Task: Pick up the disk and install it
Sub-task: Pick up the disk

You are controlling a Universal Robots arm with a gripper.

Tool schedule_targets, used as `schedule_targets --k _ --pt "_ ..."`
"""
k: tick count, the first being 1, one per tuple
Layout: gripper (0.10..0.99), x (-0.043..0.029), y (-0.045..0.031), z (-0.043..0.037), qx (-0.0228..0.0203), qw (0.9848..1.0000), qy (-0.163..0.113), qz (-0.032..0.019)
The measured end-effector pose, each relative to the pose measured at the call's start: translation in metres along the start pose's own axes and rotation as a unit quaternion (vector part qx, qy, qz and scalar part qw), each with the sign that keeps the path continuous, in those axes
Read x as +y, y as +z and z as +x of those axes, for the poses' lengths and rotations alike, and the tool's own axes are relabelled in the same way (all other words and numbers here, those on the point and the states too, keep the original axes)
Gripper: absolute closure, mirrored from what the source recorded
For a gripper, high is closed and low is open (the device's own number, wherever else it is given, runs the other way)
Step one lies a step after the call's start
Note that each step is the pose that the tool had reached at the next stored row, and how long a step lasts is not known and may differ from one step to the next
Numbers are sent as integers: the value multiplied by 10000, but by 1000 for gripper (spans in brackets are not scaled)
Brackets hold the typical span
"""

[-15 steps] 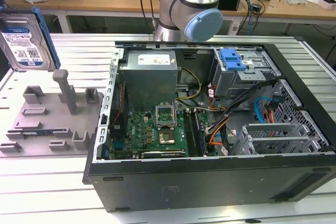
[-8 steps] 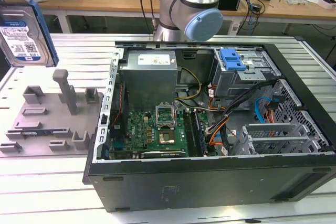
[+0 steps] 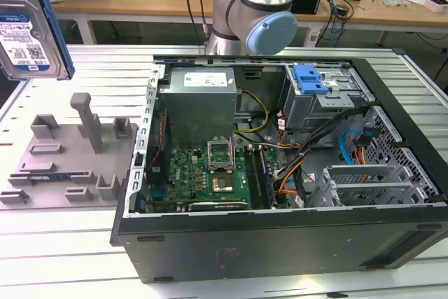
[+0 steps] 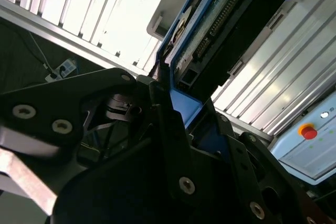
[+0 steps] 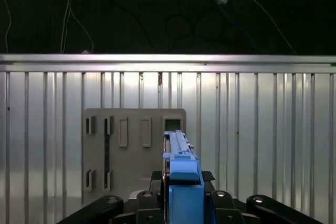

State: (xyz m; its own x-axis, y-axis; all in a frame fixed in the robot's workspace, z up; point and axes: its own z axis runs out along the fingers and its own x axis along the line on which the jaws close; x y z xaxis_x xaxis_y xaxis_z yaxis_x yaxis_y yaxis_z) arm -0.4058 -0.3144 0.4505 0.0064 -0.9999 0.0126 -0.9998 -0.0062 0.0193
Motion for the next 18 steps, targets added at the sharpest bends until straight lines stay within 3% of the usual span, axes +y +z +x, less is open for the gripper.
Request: schedule_targets --k 8,18 --pt "718 2 -221 3 0 10000 -1 0" --pt "718 2 -230 4 0 10000 -1 0"
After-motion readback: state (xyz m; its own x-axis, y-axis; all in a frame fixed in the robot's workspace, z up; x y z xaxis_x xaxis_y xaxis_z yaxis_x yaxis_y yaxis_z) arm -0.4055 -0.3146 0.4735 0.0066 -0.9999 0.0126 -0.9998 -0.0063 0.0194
